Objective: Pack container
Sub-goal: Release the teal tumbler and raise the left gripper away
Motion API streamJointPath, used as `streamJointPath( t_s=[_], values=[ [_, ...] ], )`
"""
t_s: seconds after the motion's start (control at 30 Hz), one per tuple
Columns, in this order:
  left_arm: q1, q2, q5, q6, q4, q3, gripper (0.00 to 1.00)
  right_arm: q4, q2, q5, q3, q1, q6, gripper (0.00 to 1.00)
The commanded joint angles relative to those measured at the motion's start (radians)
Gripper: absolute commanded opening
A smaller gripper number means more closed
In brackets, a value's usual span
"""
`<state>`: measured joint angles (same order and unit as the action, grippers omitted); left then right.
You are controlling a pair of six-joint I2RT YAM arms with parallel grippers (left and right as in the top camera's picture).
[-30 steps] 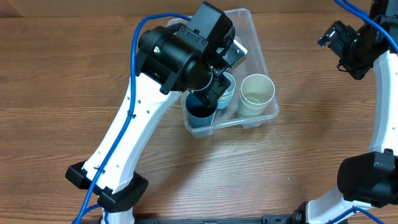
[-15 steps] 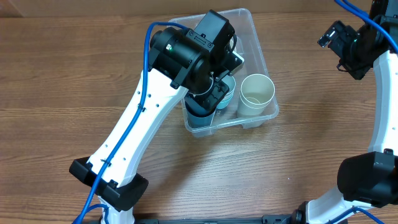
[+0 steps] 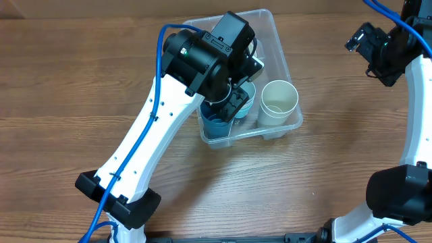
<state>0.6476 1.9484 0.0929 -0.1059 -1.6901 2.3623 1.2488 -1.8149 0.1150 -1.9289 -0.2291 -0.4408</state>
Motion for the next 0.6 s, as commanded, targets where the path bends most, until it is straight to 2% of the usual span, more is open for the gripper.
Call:
streamJointPath(
  t_s=[0.0,0.1,0.17,0.23,0.37,0.57],
  values=[
    [-0.006,-0.077,-0.093,0.047,0.002,0.029,0.57,-0.005,0.014,-0.009,-0.022,-0.002,-0.002,1.00],
    [-0.037,-0.158,-0.189,0.124,0.036,0.042,0.65,-0.005,0.014,-0.008,-0.022,-0.002,-0.002,1.00],
    [-0.072,-0.204,-0.216,0.168,0.066,0.042,0.73,-0.005,0.014,-0.008,-0.022,-0.002,-0.002,1.00],
    [-0.111,-0.227,-0.219,0.183,0.082,0.042,0.77,-0.005,0.014,-0.009,-0.022,-0.002,-0.002,1.00],
    [-0.224,-0.219,-0.293,0.246,0.076,0.042,0.85,-0.005,0.014,-0.008,-0.022,-0.002,-0.002,1.00],
    [-0.404,-0.186,-0.285,0.321,0.084,0.042,0.93,-0.005,0.014,-0.008,-0.022,-0.002,-0.002,1.00]
  ],
)
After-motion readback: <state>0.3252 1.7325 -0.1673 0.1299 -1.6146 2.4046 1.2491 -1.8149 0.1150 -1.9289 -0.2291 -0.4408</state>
